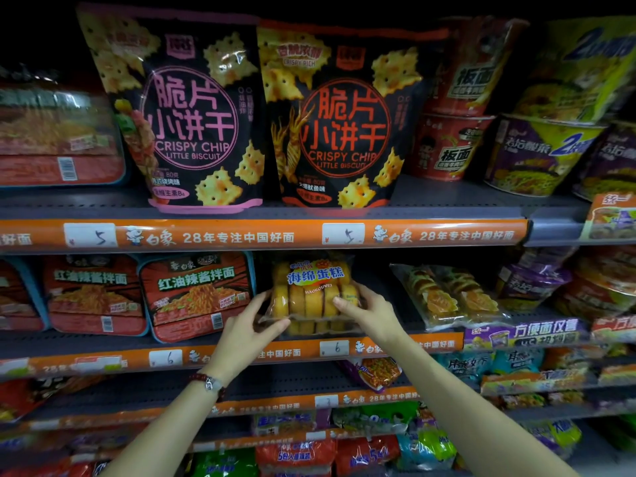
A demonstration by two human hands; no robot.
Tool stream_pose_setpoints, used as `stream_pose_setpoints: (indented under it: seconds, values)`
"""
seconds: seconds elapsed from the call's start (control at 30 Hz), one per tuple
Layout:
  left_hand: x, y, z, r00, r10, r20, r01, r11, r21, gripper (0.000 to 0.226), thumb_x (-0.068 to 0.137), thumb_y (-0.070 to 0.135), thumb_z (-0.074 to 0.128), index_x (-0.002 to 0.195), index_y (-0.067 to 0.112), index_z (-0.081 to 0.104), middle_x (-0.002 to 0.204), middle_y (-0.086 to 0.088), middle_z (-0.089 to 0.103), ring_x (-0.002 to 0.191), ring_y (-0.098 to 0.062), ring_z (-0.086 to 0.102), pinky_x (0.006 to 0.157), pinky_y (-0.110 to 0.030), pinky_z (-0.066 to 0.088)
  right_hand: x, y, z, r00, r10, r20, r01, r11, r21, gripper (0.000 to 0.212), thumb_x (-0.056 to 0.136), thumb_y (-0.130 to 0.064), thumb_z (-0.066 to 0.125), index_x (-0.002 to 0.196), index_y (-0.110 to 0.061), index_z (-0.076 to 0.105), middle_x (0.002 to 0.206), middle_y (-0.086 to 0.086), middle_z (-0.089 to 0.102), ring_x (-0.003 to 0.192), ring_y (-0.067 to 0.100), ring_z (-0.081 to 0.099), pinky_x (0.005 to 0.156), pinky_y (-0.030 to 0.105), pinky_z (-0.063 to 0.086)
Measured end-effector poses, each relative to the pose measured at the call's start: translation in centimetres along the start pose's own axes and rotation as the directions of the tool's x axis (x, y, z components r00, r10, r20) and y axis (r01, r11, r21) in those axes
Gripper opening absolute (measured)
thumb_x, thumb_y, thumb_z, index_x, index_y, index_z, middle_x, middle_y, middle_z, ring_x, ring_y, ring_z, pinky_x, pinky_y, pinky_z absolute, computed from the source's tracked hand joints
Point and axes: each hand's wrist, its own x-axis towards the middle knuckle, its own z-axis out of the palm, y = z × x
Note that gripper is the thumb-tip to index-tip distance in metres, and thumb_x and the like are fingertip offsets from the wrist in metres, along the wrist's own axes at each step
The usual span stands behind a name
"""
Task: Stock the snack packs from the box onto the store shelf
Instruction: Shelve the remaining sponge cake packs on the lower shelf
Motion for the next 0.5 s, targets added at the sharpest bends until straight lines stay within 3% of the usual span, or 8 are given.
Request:
stream_pose_setpoints:
  seconds: [0.1,0.3,0.4,0.5]
  values:
    - [0.3,0.3,-0.2,0.998,-0.038,0.048,0.038,0.999,-0.007,0.083,0.078,0.056,0.063,0.147,0.037,0.022,0.138,0.008,0.052,0.128,-0.014,0.049,0.106,-0.036,0.041,0.0,0.0,-0.1,1.000,0.001,-0.005,-0.001,1.000,-0.008,0.068,0.080,-0.049,0.070,0.138,-0.025,0.045,0.113,-0.008,0.065,0.107,0.010,0.063,0.095,0.030,0.053]
    - [1.3,1.9,0.6,0.989,-0.017,0.149,0.033,0.994,-0.108,0.106,0.055,0.082,0.061,0.146,0.049,0.016,0.128,0.024,0.053,0.117,-0.003,0.054,0.105,-0.032,0.042,0.1,0.1,-2.1,0.998,0.051,0.024,-0.051,0.999,-0.018,0.068,0.079,-0.046,0.073,0.136,-0.018,0.048,0.117,-0.003,0.066,0.107,0.013,0.063,0.093,0.031,0.054]
    - [1.7,3.7,2.9,0.982,0.000,0.187,0.024,0.992,-0.125,0.105,0.058,0.079,0.061,0.147,0.047,0.015,0.121,0.029,0.053,0.115,0.000,0.053,0.102,-0.027,0.041,0.1,0.6,-4.8,0.996,0.091,0.004,-0.091,0.996,-0.017,0.070,0.078,-0.045,0.074,0.136,-0.015,0.049,0.118,-0.002,0.066,0.107,0.014,0.064,0.093,0.034,0.054]
    - [2.7,5.4,5.0,0.980,-0.017,0.199,0.041,0.992,-0.117,0.094,0.071,0.064,0.065,0.148,0.042,0.016,0.124,0.020,0.056,0.119,-0.006,0.053,0.107,-0.031,0.040,0.2,0.7,-7.1,0.993,0.121,-0.011,-0.121,0.993,-0.016,0.070,0.079,-0.043,0.074,0.137,-0.014,0.047,0.119,-0.001,0.065,0.110,0.018,0.063,0.097,0.040,0.052]
